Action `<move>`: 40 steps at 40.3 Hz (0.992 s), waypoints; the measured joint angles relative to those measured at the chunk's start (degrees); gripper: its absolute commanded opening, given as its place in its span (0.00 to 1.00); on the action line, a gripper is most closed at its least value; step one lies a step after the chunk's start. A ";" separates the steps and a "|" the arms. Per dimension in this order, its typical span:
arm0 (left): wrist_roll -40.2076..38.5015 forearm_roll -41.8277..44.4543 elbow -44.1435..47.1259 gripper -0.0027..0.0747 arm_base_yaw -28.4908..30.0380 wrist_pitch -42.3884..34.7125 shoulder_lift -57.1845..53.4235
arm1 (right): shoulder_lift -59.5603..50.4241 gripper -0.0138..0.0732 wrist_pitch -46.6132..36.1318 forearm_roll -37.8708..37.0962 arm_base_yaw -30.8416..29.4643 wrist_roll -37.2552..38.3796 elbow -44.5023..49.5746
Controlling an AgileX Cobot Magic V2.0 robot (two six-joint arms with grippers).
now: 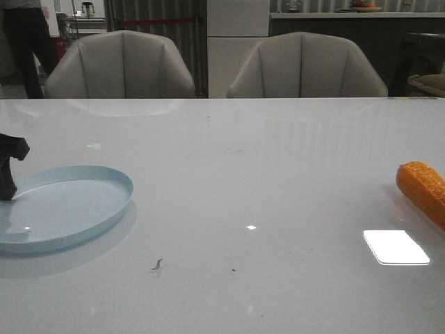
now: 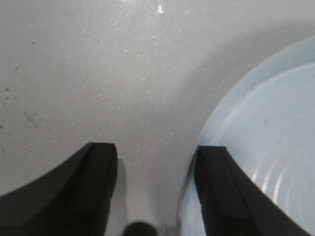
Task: Place corn on plate with both arms
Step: 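Grasp the rim of the light blue plate with the left gripper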
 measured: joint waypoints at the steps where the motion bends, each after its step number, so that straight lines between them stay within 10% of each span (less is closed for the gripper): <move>1: 0.00 -0.30 0.00 0.56 0.00 0.14 0.12 | 0.00 0.72 0.00 0.00 0.00 0.00 0.00; 12: -0.09 -3.05 -0.67 0.15 0.00 1.51 1.41 | 0.00 0.72 0.00 0.00 0.00 0.00 0.00; 40: -0.24 -10.33 -25.79 0.17 -0.96 21.23 3.29 | 0.00 0.72 0.00 0.00 0.00 0.00 0.00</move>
